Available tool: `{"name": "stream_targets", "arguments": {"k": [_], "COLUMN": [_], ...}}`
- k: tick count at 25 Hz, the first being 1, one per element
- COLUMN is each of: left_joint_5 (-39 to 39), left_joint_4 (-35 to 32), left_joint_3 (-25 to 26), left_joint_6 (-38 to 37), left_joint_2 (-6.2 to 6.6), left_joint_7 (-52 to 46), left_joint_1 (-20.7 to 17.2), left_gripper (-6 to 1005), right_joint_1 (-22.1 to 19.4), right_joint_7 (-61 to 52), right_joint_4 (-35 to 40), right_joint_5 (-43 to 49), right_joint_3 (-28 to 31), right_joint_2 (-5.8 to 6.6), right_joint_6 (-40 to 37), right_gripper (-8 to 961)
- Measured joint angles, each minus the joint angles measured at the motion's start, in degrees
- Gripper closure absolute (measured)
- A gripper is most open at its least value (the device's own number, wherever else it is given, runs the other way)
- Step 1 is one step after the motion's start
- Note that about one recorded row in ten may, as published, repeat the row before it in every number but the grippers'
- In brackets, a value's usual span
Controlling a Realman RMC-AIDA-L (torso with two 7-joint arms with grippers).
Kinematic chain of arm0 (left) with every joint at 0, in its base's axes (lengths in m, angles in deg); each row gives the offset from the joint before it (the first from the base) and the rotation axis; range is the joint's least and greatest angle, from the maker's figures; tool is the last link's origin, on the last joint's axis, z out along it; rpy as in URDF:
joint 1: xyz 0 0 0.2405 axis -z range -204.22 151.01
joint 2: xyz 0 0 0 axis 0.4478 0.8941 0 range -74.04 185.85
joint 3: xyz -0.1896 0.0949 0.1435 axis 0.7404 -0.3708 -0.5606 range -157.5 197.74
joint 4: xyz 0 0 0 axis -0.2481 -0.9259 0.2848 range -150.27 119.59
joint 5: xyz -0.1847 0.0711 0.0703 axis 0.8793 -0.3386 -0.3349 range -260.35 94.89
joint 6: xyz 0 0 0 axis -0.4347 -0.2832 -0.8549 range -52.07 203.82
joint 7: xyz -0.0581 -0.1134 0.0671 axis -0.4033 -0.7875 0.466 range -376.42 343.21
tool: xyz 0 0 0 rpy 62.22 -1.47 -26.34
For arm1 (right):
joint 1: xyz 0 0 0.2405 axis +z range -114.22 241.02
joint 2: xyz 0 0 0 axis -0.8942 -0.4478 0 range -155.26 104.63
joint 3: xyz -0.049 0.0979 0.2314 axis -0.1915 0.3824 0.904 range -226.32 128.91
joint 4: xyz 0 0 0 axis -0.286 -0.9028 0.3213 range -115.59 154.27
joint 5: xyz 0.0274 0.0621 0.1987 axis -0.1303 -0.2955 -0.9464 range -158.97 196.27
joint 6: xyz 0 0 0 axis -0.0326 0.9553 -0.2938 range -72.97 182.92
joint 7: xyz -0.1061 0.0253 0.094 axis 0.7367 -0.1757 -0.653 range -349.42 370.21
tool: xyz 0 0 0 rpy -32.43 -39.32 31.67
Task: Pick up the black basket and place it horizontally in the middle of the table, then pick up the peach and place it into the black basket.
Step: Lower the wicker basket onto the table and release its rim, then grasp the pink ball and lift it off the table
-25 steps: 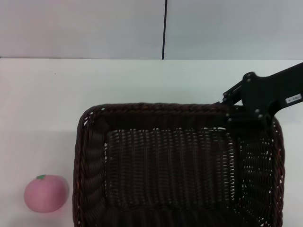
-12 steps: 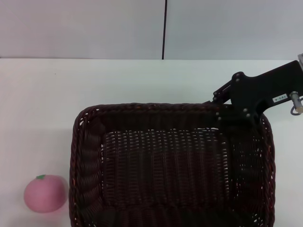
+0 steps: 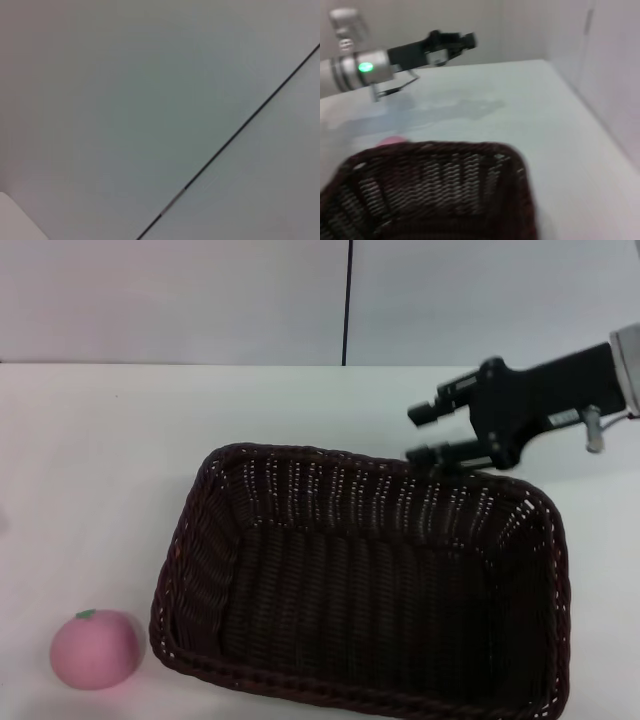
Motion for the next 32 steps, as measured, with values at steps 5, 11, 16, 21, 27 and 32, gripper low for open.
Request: {"name": "stream_targets", "arguments": {"k": [5, 11, 16, 21, 27, 32], "left_joint_5": [-0.01, 0.0, 0.0, -0.03, -0.13, -5.69], "left_joint_4": [-0.5, -5.43, -17.92, -25.18, -27.32, -30.61], "left_joint_3": [-2.55, -6.7, -16.61, -27.39, -35.51, -36.69], "left_joint_6": [-0.01, -2.0, -3.68, -6.58, -11.14, -13.35], "left_joint_2": [0.29, 0.62, 1.14, 2.58, 5.57, 5.61], "left_joint_7": [-0.01, -2.32, -12.07, -15.58, -15.85, -15.43], "left_joint_1": [0.17, 0.3, 1.61, 1.79, 0.16, -1.17], "left_gripper": [850, 837, 826, 815, 802, 712], "right_joint_1": [-2.94, -12.46, -19.41, -23.83, -26.8, -27.73], "right_joint_7": [4.63, 14.88, 26.23, 35.9, 36.93, 37.04], "right_joint_4": [-0.54, -5.15, -16.76, -27.6, -30.29, -31.63], "right_joint_5": [-6.26, -28.17, -47.69, -57.36, -58.22, -58.28], "right_joint_3": [3.69, 10.27, 17.04, 26.13, 31.83, 36.89], "right_joint_2": [-1.64, -2.97, -3.34, -3.43, -3.45, -3.35], "right_joint_6": [5.73, 6.34, 5.47, 4.98, 6.77, 7.5], "right_gripper": [460, 459, 459, 460, 460, 459]}}
